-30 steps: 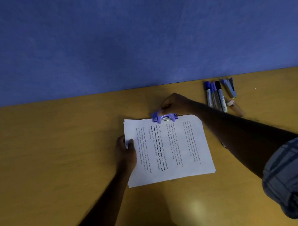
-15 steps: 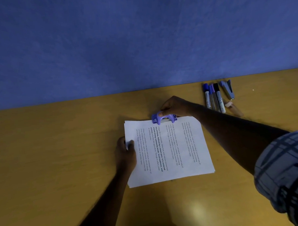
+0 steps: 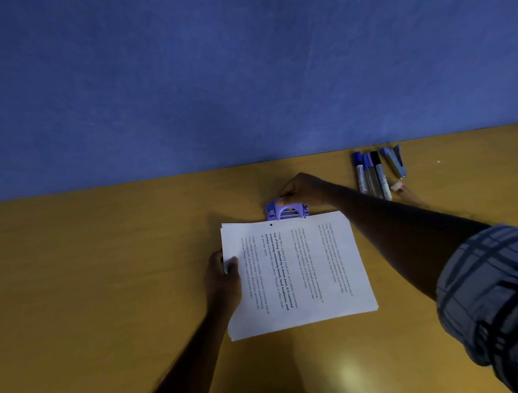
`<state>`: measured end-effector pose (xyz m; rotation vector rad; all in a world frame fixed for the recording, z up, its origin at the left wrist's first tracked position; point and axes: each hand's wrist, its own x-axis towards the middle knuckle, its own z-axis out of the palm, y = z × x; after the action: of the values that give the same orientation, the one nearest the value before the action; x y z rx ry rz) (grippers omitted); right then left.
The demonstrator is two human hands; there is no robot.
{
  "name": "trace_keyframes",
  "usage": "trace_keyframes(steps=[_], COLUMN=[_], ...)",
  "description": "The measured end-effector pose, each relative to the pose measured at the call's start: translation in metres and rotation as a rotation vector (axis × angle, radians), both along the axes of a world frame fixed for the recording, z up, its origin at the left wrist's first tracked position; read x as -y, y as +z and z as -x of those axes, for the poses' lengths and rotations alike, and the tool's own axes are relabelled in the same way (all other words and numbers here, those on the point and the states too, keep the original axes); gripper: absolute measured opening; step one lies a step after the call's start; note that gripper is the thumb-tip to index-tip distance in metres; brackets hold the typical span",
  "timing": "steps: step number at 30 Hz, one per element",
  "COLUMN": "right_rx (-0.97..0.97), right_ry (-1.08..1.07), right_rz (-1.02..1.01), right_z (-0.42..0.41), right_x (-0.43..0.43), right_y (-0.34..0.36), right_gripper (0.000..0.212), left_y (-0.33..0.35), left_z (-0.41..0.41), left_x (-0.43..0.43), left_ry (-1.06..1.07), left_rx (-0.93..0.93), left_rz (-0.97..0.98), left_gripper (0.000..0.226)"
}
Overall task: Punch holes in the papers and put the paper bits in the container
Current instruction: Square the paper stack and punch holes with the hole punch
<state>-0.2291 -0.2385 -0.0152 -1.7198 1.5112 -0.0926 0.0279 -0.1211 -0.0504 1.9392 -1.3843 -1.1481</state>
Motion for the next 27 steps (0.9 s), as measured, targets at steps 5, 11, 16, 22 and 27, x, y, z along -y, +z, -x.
trace_keyframes(steps=[5, 11, 16, 22, 27], right_rx=[-0.026, -0.077, 0.129, 0.245, 0.296], right_ry=[0.019, -0.157, -0.58, -0.96, -1.133], right_rz=[0.001, 0.1, 0.47, 0.351, -0.034], right_z=[-0.002, -0.005, -0.007, -0.03, -0.057], right_x=[0.0, -0.008, -0.048, -0.174, -0.3], right_y=[0.003, 0.005, 0.02, 0.015, 0.005], right_gripper=[0.02, 0.029, 0.014, 0.027, 0.059], left_y=[0.001, 0.004, 0.009, 0.022, 0.027], left_z=[-0.001, -0.005, -0.01, -0.014, -0.016], left_x=[-0.005, -0.013, -0.019, -0.033, -0.041], left_ry=[0.007, 0.019, 0.02, 0.074, 0.139], left_rx=[0.011, -0.007, -0.04, -0.19, -0.307], left_rz=[0.003, 0.001, 0.026, -0.015, -0.086], left_gripper=[0.026, 0.024, 0.025, 0.022, 0.025])
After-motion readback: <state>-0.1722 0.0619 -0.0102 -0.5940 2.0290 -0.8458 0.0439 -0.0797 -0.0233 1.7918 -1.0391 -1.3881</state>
